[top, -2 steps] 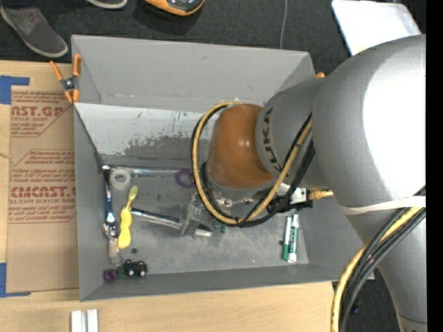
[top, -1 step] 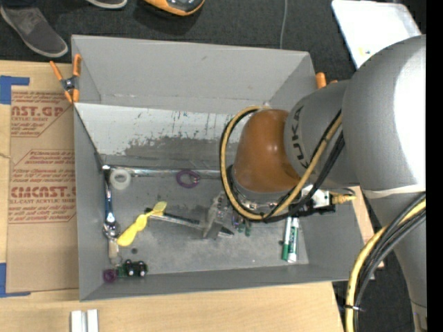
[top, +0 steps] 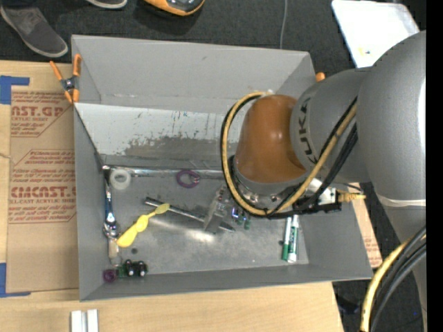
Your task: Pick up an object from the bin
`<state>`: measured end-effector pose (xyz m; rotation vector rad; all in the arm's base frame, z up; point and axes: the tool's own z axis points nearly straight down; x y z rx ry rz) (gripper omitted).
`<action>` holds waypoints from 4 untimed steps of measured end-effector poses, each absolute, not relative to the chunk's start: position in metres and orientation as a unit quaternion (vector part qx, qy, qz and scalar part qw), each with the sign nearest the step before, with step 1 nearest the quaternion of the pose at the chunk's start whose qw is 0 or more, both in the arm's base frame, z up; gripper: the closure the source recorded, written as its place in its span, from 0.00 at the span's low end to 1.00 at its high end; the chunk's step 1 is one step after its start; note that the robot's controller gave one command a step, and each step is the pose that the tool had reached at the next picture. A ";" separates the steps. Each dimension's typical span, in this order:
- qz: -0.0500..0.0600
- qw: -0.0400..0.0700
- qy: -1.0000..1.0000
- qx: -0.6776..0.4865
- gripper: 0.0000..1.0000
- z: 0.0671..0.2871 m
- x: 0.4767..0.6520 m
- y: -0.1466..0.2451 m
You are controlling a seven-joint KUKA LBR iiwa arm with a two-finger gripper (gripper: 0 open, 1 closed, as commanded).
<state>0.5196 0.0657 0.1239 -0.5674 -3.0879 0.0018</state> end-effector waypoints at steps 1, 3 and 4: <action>-0.001 -0.006 -0.982 -0.188 1.00 0.130 0.537 0.078; 0.000 0.001 -0.980 -0.197 1.00 0.135 0.528 0.048; -0.001 -0.003 -0.981 -0.192 1.00 0.121 0.532 0.084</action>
Offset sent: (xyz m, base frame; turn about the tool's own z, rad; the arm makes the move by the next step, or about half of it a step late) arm 0.0045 -0.0212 -0.0498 0.1199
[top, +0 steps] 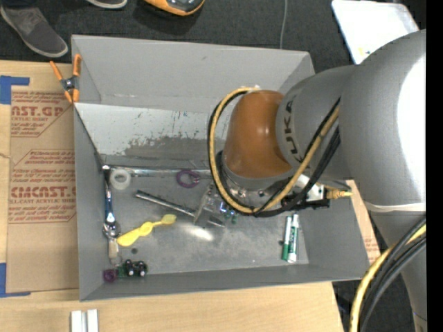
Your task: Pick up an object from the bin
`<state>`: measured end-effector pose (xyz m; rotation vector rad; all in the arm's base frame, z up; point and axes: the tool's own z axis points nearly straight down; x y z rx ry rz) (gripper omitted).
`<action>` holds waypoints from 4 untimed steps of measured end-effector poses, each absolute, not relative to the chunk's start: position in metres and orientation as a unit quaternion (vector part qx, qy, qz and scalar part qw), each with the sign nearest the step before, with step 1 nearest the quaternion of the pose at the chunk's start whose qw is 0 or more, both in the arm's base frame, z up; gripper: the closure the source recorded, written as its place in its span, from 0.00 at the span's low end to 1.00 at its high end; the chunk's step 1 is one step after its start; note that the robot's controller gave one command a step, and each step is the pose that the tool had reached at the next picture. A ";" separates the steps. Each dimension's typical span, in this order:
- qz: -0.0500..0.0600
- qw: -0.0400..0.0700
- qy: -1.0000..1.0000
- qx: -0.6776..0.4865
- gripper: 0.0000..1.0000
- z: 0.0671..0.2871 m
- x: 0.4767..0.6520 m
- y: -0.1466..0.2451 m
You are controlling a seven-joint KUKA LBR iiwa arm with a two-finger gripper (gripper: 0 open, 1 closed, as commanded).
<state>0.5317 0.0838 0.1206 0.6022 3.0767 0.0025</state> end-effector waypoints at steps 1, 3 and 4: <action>0.001 0.003 0.971 0.240 1.00 0.083 0.524 0.089; -0.002 -0.002 0.972 0.233 1.00 0.173 0.497 0.018; 0.001 0.003 0.967 0.255 1.00 0.112 0.516 0.060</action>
Offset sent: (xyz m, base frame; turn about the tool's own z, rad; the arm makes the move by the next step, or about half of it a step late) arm -0.0096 -0.0525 0.1044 0.1980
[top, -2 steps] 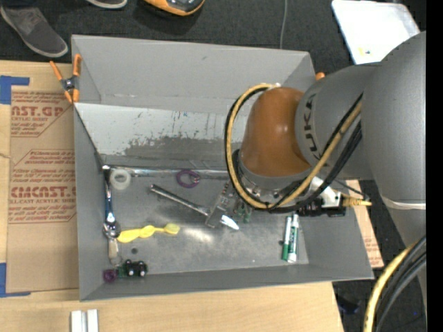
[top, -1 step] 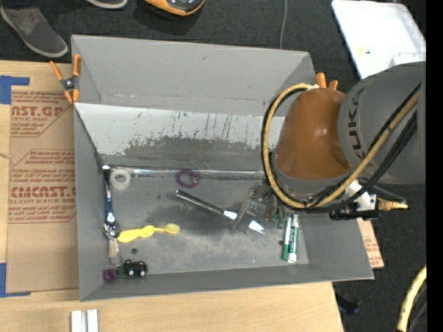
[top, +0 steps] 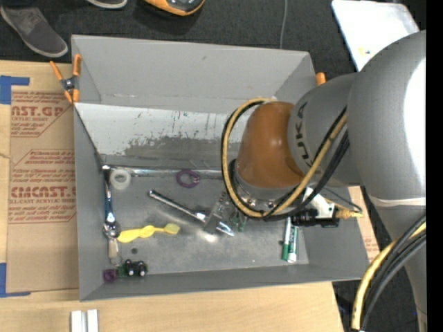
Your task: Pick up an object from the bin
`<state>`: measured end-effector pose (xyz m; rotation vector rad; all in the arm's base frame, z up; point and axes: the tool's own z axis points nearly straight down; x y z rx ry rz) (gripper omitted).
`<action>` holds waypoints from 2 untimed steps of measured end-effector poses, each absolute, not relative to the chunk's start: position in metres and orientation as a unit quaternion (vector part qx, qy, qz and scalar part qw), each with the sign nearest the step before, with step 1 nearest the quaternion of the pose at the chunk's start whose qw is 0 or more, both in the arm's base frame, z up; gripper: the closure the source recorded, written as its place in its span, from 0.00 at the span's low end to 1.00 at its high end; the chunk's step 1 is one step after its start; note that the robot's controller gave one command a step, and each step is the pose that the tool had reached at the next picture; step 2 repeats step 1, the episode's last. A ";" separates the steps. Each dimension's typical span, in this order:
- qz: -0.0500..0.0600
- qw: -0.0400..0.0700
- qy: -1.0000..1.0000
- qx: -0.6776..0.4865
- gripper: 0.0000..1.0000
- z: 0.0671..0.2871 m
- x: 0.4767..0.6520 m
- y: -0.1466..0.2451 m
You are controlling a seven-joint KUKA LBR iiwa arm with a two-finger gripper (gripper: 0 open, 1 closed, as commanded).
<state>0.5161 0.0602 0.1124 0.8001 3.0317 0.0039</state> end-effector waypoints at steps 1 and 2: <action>0.000 0.003 0.946 0.323 1.00 0.071 0.521 0.065; 0.000 0.003 0.946 0.323 1.00 0.071 0.521 0.065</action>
Offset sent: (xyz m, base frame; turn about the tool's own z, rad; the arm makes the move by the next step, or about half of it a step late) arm 0.0000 0.0000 0.0000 0.0000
